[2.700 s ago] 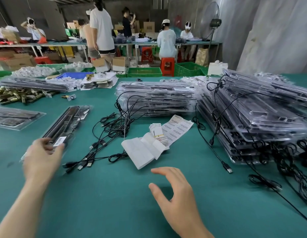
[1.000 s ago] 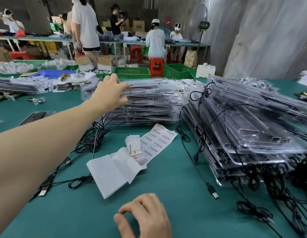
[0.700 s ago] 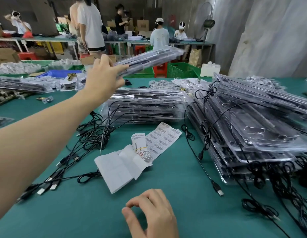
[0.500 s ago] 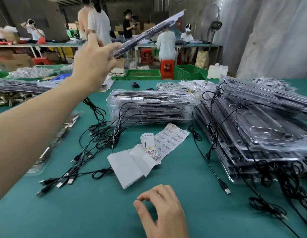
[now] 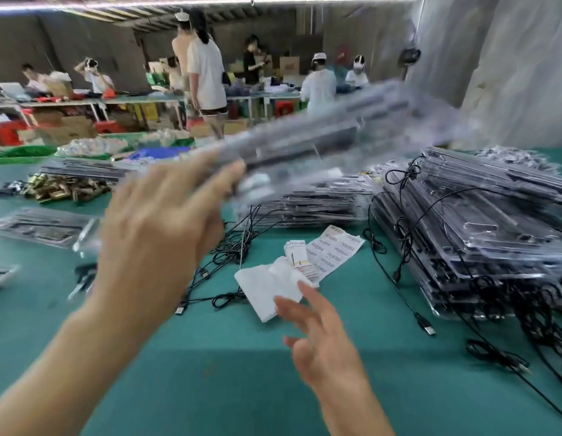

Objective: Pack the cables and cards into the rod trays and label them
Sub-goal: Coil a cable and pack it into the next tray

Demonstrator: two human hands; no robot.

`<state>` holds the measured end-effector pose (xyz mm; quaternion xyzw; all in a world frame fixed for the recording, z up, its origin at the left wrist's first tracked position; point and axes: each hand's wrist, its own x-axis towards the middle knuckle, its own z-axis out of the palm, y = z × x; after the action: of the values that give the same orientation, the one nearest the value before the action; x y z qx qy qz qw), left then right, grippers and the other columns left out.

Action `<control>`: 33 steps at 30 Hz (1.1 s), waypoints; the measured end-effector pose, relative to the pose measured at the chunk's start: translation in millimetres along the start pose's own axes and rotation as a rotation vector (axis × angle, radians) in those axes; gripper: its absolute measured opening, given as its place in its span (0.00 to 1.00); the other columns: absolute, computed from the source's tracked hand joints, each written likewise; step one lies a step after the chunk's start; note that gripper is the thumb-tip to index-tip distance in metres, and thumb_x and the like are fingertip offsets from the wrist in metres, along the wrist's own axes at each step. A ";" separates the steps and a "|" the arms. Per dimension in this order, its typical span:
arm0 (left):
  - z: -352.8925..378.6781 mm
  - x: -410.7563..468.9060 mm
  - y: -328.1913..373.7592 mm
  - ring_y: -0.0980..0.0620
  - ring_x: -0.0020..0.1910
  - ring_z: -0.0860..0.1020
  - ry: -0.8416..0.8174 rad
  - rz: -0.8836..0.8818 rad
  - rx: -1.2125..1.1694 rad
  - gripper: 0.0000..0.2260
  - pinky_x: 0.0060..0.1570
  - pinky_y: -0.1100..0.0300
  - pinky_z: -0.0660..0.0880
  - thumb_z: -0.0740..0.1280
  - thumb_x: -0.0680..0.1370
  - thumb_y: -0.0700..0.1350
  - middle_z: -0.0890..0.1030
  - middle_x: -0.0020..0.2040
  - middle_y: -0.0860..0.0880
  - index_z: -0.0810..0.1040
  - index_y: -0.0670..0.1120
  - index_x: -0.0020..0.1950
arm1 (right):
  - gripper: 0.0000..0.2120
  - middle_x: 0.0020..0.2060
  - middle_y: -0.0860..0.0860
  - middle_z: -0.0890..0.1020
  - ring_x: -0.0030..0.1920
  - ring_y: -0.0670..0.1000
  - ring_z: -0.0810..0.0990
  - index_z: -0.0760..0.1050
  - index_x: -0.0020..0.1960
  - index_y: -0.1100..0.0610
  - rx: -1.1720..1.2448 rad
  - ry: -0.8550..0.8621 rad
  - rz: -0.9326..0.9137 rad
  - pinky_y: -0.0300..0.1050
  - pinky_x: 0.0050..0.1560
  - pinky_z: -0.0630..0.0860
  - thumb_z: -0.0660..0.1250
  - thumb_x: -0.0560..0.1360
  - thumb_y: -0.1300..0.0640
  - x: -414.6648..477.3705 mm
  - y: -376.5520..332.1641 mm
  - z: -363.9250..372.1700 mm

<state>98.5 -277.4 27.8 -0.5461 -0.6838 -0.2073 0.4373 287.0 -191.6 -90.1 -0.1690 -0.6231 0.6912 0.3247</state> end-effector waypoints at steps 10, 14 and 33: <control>4.5 -143.3 137.6 0.46 0.59 0.84 -0.305 -0.011 -0.317 0.18 0.50 0.48 0.83 0.59 0.80 0.41 0.82 0.65 0.47 0.84 0.51 0.63 | 0.23 0.48 0.67 0.82 0.47 0.63 0.83 0.77 0.57 0.72 0.638 0.243 0.385 0.54 0.45 0.79 0.71 0.67 0.59 -57.7 9.7 -19.8; -2.2 -173.0 127.0 0.50 0.64 0.81 -0.569 0.033 -0.481 0.21 0.58 0.54 0.81 0.66 0.76 0.57 0.79 0.68 0.52 0.81 0.54 0.67 | 0.25 0.55 0.69 0.82 0.51 0.64 0.82 0.73 0.62 0.76 0.717 0.242 0.515 0.59 0.52 0.80 0.69 0.70 0.62 -76.1 29.4 -33.2; 13.2 -184.0 79.1 0.54 0.67 0.76 -0.781 -0.113 -0.584 0.22 0.66 0.60 0.73 0.77 0.75 0.50 0.76 0.70 0.59 0.79 0.58 0.69 | 0.02 0.45 0.39 0.84 0.46 0.40 0.81 0.80 0.48 0.43 -0.954 -0.054 -0.005 0.33 0.47 0.75 0.72 0.76 0.47 -68.2 17.7 -66.3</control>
<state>170.9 -346.3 -146.2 -0.6448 -0.7386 -0.1937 -0.0354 375.0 -186.9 -130.0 -0.2799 -0.8795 0.3312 0.1961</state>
